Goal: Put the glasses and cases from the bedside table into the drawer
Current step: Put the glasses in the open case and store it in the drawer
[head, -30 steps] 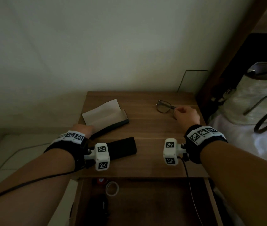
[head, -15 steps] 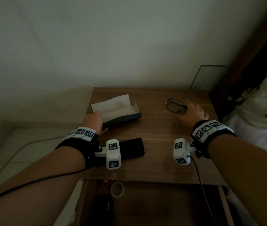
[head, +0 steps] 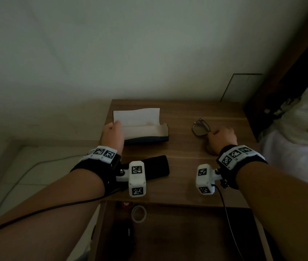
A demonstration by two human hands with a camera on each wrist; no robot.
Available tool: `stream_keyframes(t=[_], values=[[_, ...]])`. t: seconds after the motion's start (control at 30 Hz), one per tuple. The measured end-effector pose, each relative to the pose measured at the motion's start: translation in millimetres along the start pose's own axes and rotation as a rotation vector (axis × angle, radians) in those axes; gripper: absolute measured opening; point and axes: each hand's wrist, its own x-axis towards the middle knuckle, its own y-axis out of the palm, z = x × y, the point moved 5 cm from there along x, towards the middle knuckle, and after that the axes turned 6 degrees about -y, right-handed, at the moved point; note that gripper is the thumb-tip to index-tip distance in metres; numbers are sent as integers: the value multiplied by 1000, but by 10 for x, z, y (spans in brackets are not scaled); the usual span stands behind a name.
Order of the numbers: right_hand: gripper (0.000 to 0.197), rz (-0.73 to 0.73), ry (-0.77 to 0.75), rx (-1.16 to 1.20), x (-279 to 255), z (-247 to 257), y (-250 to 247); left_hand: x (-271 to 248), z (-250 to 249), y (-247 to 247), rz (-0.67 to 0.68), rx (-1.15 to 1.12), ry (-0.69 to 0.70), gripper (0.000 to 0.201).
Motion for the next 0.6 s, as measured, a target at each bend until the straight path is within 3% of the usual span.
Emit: stream_keyframes(t=[0.13,0.23,0.43,0.5,0.6], values=[[31,22,-15,98,-103,55,3,-132,-34,-60,14,-70,1,45],[24,-32,-47,212,-185,84,-96,-246,-67,-99,31,-142,24,32],[15,-151,-281,381,-488,236,-443,-424,70,-107,126,-168,-68,38],[12,-163,-360,390,-605,300,-540,-476,129,-58,202,-206,-81,30],[9,-149,-444,418,-818,379,-656,-852,99,-21,263,-296,-102,31]])
